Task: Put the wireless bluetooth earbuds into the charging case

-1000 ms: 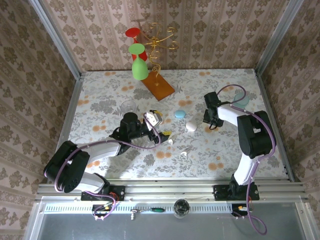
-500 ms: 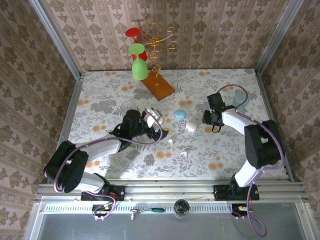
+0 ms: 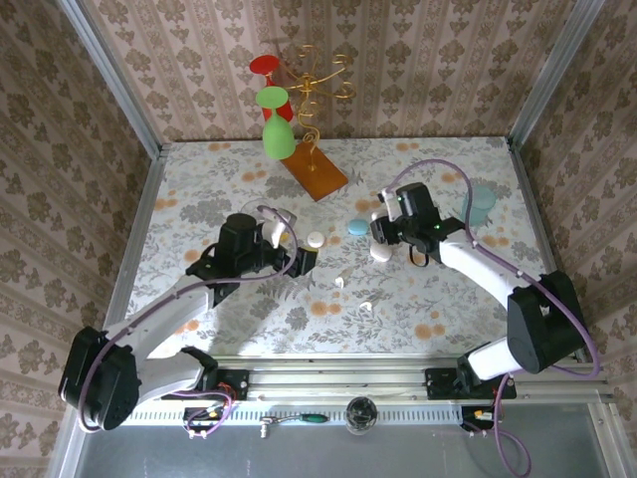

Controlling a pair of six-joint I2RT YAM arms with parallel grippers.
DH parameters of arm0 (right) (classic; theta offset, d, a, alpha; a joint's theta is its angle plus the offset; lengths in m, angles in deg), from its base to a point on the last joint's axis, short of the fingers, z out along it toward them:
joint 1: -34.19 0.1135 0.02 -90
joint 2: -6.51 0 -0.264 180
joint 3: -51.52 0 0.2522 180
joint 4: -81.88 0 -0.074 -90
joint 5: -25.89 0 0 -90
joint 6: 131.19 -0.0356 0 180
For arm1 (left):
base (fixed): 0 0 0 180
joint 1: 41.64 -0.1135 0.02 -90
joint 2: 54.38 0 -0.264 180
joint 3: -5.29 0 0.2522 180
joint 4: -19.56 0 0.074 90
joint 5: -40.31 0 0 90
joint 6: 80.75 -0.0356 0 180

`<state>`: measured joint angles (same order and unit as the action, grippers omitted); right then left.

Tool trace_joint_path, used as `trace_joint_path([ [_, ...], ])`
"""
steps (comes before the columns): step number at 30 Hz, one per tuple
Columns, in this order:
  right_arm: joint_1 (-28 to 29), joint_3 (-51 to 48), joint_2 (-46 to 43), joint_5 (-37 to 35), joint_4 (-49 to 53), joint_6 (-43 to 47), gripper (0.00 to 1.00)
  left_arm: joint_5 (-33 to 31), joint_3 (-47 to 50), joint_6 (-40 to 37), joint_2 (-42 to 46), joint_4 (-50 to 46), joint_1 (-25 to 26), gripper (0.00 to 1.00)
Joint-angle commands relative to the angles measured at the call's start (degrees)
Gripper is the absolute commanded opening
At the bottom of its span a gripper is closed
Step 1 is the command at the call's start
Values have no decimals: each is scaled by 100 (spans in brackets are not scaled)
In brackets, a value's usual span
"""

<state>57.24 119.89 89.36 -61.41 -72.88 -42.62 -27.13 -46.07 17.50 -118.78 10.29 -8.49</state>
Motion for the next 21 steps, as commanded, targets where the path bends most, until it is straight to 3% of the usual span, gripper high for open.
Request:
trace_joint_path([
  [1,312,-84,-267,383,-232,1050,44,404,-66,447,-31,-207,-196,100],
  [7,854,-430,-684,609,-794,2150,48,839,-799,1656,-608,-806,-408,97],
  [10,1003,-590,-783,806,-1057,2572,49,1009,-1222,1757,-808,-1242,-254,95],
  [13,1120,-704,-835,974,-1242,2930,48,1135,-1386,1703,-828,-1269,-11,85],
  [21,1253,-737,-814,1269,-1427,3079,48,1767,-1650,1707,-1238,-1203,319,72],
])
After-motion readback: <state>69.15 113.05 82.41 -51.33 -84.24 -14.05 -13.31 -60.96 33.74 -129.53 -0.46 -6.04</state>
